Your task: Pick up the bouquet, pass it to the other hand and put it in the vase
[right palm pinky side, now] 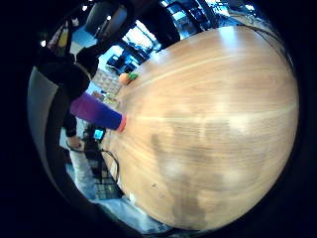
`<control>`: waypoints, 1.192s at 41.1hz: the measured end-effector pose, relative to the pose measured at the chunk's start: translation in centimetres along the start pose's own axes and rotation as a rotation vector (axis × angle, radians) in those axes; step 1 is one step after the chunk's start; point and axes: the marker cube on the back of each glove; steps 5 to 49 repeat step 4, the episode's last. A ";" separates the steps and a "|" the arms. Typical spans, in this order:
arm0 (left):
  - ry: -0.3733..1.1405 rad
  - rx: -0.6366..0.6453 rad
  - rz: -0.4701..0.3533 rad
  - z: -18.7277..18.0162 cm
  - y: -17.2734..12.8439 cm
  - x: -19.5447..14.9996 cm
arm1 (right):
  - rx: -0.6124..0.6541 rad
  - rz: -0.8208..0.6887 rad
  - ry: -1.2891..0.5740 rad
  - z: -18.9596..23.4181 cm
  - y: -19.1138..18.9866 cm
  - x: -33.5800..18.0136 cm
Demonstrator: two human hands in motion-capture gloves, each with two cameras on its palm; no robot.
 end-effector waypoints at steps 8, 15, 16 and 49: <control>-0.115 -0.121 -0.052 -0.7 1.8 2.1 | 0.035 0.063 0.043 -0.7 0.1 1.3; -0.115 -0.121 -0.052 -0.7 1.8 2.1 | 0.035 0.063 0.043 -0.7 0.1 1.3; -0.115 -0.121 -0.052 -0.7 1.8 2.1 | 0.035 0.063 0.043 -0.7 0.1 1.3; -0.115 -0.121 -0.052 -0.7 1.8 2.1 | 0.035 0.063 0.043 -0.7 0.1 1.3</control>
